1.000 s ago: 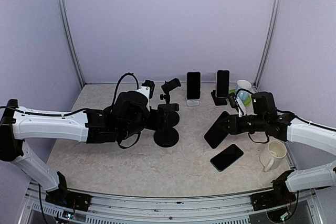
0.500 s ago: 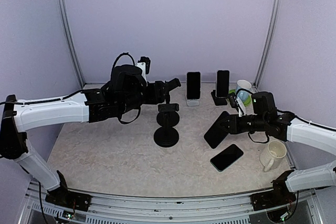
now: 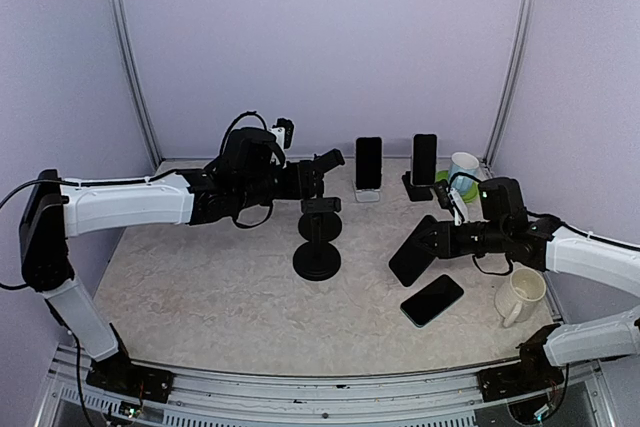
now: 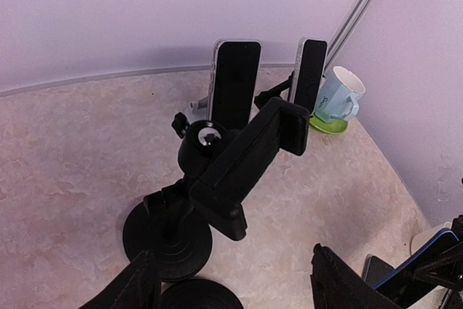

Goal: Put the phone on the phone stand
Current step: Pick up the phone stand from the center of the board.

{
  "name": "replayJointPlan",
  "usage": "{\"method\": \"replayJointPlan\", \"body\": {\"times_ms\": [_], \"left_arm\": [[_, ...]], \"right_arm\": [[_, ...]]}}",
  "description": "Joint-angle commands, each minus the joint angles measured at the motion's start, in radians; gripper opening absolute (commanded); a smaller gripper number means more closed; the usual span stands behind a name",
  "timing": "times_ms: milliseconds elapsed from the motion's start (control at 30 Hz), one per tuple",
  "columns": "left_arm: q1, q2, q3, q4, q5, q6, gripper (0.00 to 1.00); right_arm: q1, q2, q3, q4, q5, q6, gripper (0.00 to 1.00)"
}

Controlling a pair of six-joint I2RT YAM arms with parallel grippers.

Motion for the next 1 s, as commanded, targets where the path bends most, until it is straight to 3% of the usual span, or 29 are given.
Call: {"method": "replayJointPlan", "body": {"times_ms": [0,967], "left_arm": [[0.029,0.025,0.014,0.094,0.076,0.02,0.68],[0.116,0.108,0.0,0.239,0.294,0.054,0.55]], "right_arm": [[-0.012,-0.016,-0.002,0.055,-0.016,0.009,0.0],[-0.013,-0.005,-0.016,0.068,-0.012,0.018,0.0]]}}
